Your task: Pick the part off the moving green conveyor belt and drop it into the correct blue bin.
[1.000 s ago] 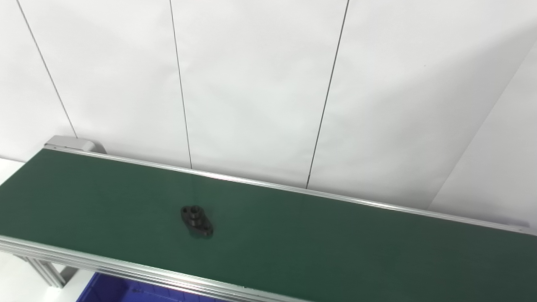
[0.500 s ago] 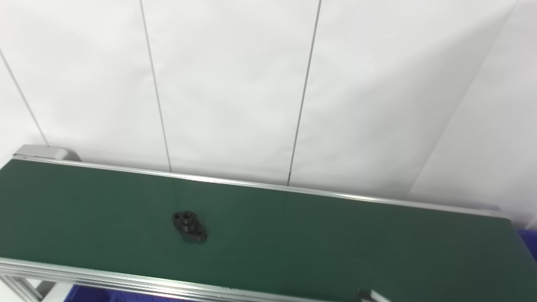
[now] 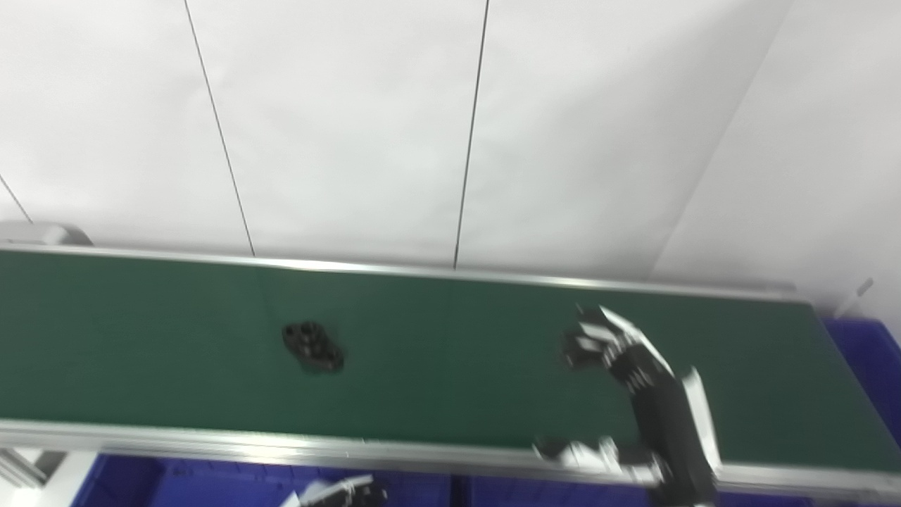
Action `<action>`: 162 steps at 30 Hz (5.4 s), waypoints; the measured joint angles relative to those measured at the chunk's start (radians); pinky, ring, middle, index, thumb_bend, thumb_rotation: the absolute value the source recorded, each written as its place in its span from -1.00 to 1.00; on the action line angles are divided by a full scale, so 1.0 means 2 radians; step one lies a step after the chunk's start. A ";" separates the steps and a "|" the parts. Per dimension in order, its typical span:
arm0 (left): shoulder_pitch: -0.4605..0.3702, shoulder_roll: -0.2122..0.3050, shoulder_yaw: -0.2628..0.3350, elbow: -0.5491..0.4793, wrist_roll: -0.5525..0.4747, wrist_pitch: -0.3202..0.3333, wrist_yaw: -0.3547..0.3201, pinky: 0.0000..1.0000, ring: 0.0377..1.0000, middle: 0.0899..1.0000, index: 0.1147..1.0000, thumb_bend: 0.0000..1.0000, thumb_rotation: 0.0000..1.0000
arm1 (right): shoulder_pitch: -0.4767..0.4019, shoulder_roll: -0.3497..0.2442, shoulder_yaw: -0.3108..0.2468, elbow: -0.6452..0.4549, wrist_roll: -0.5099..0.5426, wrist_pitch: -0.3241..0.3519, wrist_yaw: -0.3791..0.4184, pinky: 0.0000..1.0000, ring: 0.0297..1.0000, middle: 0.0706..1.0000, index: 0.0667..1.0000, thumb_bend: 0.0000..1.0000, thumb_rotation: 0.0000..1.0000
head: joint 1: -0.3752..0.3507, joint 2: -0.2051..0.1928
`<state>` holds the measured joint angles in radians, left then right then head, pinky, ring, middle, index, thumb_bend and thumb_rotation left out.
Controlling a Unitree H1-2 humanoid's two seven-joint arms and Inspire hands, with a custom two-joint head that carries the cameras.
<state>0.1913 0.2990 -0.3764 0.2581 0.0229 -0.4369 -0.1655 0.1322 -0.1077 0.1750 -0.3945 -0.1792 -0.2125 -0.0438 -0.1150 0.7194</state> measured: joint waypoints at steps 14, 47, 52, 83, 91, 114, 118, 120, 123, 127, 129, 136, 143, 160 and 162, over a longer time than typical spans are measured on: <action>-0.002 -0.019 0.038 -0.016 -0.008 0.000 -0.042 0.41 0.45 0.51 0.57 0.84 -0.35 | -0.090 0.025 -0.008 0.044 -0.123 0.129 0.030 0.08 0.21 0.32 0.51 0.74 -0.44 | -0.002 0.027; -0.021 -0.034 0.046 0.004 0.003 0.000 -0.054 0.45 0.50 0.53 0.55 0.85 -0.41 | -0.274 0.012 0.085 0.268 -0.268 0.213 0.079 0.14 0.25 0.32 0.54 0.76 -0.43 | 0.003 0.005; -0.024 -0.035 0.042 0.006 0.010 0.000 -0.054 0.44 0.50 0.53 0.56 0.85 -0.43 | -0.289 0.013 0.097 0.294 -0.273 0.214 0.081 0.20 0.29 0.33 0.55 0.77 -0.43 | 0.005 0.005; -0.031 -0.035 0.024 0.003 0.025 0.000 -0.034 0.35 0.45 0.51 0.56 0.81 -0.41 | -0.326 0.019 0.175 0.365 -0.335 0.223 0.103 0.27 0.36 0.40 0.57 0.74 -0.43 | 0.010 0.011; -0.031 -0.035 0.021 -0.008 0.025 0.000 -0.033 0.37 0.45 0.52 0.56 0.82 -0.42 | -0.326 0.009 0.190 0.374 -0.354 0.223 0.105 0.03 0.23 0.34 0.49 0.68 -0.56 | 0.010 0.015; -0.029 -0.037 0.025 -0.014 0.019 0.000 -0.039 0.47 0.50 0.54 0.55 0.81 -0.46 | -0.306 -0.049 0.186 0.330 -0.386 0.258 0.148 -0.53 -0.42 -0.22 -0.05 0.05 -1.00 | 0.007 0.036; -0.029 -0.037 0.027 -0.016 0.019 0.000 -0.039 0.40 0.47 0.52 0.54 0.81 -0.46 | -0.295 -0.053 0.186 0.323 -0.385 0.254 0.129 -0.51 -0.38 -0.24 -0.02 0.04 -1.00 | 0.007 0.041; -0.029 -0.037 0.028 -0.017 0.019 0.000 -0.039 0.39 0.46 0.52 0.54 0.82 -0.46 | -0.291 -0.055 0.187 0.324 -0.386 0.249 0.112 -0.48 -0.32 -0.20 -0.03 0.04 -1.00 | 0.007 0.041; -0.029 -0.037 0.032 -0.017 0.019 0.000 -0.039 0.40 0.47 0.53 0.54 0.82 -0.45 | -0.290 -0.056 0.193 0.329 -0.390 0.245 0.094 -0.47 -0.32 -0.20 -0.02 0.04 -1.00 | 0.003 0.044; -0.029 -0.037 0.036 -0.016 0.011 0.000 -0.041 0.45 0.48 0.54 0.54 0.83 -0.45 | -0.290 -0.055 0.197 0.336 -0.392 0.245 0.080 -0.54 -0.41 -0.24 -0.02 0.04 -1.00 | -0.001 0.046; -0.029 -0.037 0.037 -0.016 0.008 0.000 -0.043 0.39 0.45 0.51 0.54 0.83 -0.44 | -0.291 -0.055 0.198 0.339 -0.393 0.245 0.074 -0.59 -0.47 -0.26 -0.04 0.04 -1.00 | -0.001 0.047; -0.029 -0.038 0.039 -0.017 0.007 0.000 -0.043 0.40 0.45 0.51 0.53 0.84 -0.43 | -0.289 -0.052 0.204 0.344 -0.406 0.245 0.056 -0.61 -0.50 -0.27 -0.05 0.04 -1.00 | -0.002 0.049; -0.029 -0.038 0.039 -0.017 0.004 0.000 -0.044 0.39 0.45 0.51 0.53 0.84 -0.42 | -0.257 -0.056 0.199 0.290 -0.387 0.245 0.076 -0.63 -0.53 -0.15 -0.09 0.06 -1.00 | -0.003 0.051; -0.022 -0.038 0.046 -0.030 0.000 0.000 -0.058 0.41 0.46 0.51 0.54 0.85 -0.39 | -0.130 -0.092 0.124 0.040 -0.385 0.255 0.190 -0.57 -0.44 -0.17 -0.08 0.06 -1.00 | -0.011 0.067; -0.022 -0.038 0.048 -0.031 -0.002 0.000 -0.061 0.36 0.43 0.51 0.54 0.84 -0.40 | -0.115 -0.099 0.114 0.028 -0.383 0.255 0.194 -0.60 -0.46 -0.14 -0.10 0.06 -1.00 | -0.012 0.068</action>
<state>0.1468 0.2228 -0.2799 0.1970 0.0188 -0.4368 -0.2880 -0.0976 -0.3060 0.4022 -0.3380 -0.9455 0.2977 0.3442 -0.1396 0.8560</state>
